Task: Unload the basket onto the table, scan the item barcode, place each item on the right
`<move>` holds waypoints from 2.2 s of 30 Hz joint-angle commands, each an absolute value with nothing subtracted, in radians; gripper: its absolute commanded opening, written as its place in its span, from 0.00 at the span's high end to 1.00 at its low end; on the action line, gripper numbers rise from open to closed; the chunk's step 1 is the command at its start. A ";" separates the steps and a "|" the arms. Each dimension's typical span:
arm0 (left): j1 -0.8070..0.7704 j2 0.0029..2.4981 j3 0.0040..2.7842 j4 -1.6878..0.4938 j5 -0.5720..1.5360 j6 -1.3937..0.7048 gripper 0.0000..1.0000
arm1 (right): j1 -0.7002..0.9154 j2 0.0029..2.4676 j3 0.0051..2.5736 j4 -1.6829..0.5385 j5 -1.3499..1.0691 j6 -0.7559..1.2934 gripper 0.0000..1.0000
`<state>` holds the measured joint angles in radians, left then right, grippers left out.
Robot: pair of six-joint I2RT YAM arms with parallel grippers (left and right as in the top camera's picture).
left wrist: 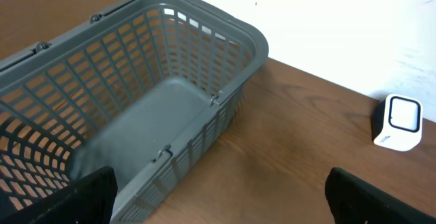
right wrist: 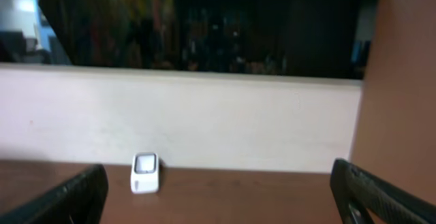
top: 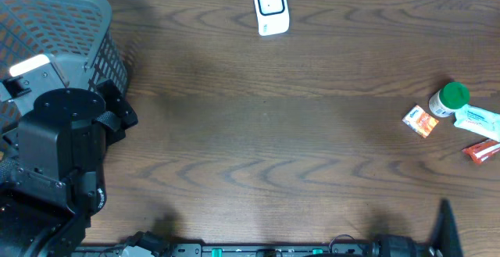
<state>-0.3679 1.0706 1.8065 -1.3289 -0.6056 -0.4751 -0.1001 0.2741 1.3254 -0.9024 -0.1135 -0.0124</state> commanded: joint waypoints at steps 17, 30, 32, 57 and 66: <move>-0.364 1.071 1.801 -1.332 -0.621 -0.485 0.02 | -0.093 0.017 0.654 -0.461 -0.175 -0.023 0.01; -0.364 1.071 1.801 -1.332 -0.620 -0.485 0.02 | -0.007 0.006 0.393 -0.298 -0.155 -0.024 0.01; -0.364 1.071 1.801 -1.332 -0.621 -0.485 0.02 | -0.007 0.006 0.346 -0.252 -0.155 -0.023 0.01; -0.364 1.071 1.801 -1.331 -0.621 -0.485 0.02 | 0.047 0.005 0.006 -0.071 -0.057 0.032 0.01; -0.364 1.071 1.801 -1.332 -0.621 -0.485 0.02 | 0.047 0.006 0.006 -0.071 -0.057 0.032 0.01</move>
<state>-0.3679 1.0706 1.8065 -1.3289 -0.6056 -0.4751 0.0349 0.0120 0.0097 -0.0696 -0.0700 0.0181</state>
